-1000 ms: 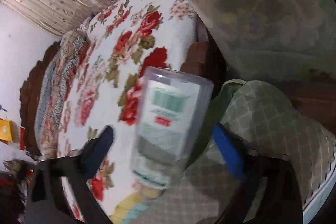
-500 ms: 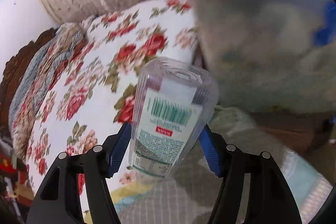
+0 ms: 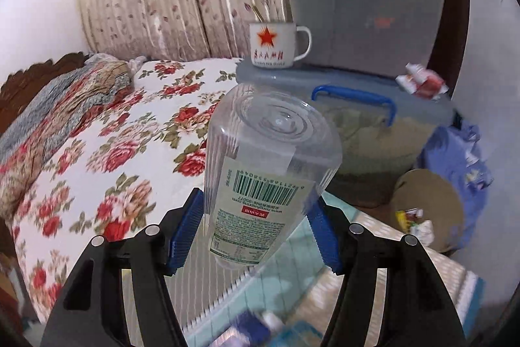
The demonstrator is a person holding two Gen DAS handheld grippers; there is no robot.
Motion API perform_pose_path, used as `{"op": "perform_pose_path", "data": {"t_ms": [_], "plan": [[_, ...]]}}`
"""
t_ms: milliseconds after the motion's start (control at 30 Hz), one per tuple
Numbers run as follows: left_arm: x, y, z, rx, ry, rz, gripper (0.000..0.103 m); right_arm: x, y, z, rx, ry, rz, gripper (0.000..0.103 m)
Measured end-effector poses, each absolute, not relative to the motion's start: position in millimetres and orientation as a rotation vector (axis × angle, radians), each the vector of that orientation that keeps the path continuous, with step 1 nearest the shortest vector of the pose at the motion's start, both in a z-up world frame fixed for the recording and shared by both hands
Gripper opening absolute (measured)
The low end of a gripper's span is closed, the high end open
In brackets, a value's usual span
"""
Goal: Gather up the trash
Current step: 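Carry cup and bottle over the wastebasket and open both grippers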
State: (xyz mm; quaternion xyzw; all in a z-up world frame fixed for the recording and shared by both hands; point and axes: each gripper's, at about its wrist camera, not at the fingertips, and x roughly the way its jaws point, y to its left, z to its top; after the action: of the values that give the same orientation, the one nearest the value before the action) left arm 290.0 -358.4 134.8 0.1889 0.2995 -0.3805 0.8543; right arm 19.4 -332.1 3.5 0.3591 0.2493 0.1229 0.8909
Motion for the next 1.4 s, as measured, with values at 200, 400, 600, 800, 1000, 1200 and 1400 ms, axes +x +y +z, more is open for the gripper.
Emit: {"op": "perform_pose_path", "data": {"t_ms": [200, 400, 600, 800, 1000, 1200, 1400], "plan": [[234.4, -326.8, 159.7, 0.343, 0.624, -0.846, 0.06, -24.9, -358.3, 21.1, 0.683, 0.475, 0.063, 0.059], [189.1, -343.8, 152.3, 0.346, 0.666, -0.931, 0.06, -61.8, -395.7, 17.9, 0.692, 0.467, -0.085, 0.059], [156.1, -397.3, 130.8, 0.358, 0.718, -1.039, 0.06, -93.2, -427.5, 12.6, 0.69, 0.459, -0.194, 0.059], [131.2, -482.9, 114.7, 0.34, 0.733, -1.168, 0.06, -107.3, -517.6, 10.0, 0.699, 0.457, -0.393, 0.059], [130.0, -558.9, 72.1, 0.279, 0.821, -1.21, 0.062, -82.3, -595.7, 4.3, 0.641, 0.519, -0.516, 0.078], [140.8, -586.8, 8.2, 0.356, 0.957, -1.095, 0.077, -63.6, -619.1, -15.7, 0.672, 0.559, -0.548, 0.088], [134.7, -529.3, 39.5, 0.301, 0.871, -1.115, 0.078, -104.6, -583.2, -1.2, 0.702, 0.435, -0.555, 0.086]]}}
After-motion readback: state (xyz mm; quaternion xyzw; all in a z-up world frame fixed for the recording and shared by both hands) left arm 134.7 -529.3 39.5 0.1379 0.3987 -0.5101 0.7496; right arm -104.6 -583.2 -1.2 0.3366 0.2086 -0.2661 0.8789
